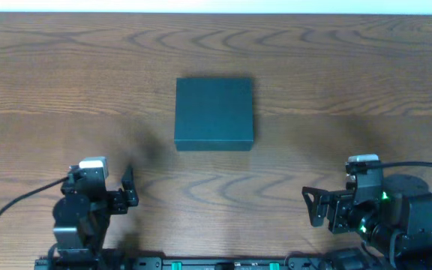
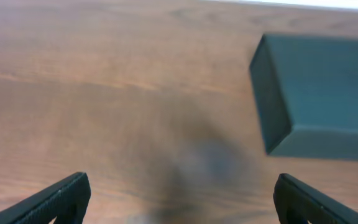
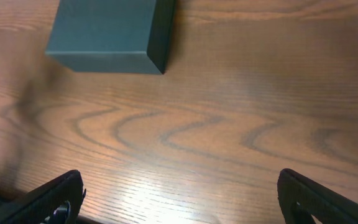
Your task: Pack container
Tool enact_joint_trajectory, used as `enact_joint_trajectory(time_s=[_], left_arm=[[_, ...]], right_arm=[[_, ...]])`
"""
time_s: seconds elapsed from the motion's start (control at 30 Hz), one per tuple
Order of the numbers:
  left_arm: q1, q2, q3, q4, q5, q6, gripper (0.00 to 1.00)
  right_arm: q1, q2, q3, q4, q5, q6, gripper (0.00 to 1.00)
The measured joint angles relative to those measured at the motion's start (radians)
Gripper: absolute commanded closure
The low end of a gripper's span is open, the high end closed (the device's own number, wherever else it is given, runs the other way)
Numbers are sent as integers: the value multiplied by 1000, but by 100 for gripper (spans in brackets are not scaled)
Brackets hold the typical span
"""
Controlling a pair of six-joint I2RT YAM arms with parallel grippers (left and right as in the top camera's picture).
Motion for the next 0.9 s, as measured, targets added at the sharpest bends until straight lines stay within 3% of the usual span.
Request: enact_joint_trajectory(time_s=[0.37,0.9], left_arm=[[0,-158,-248,102,-83,-119,5],[-2,-216,-248,114,-91,-146,5]], right_arm=[[0,0,0,0,0,0,1],[0,0,0,-1,0,0,1]])
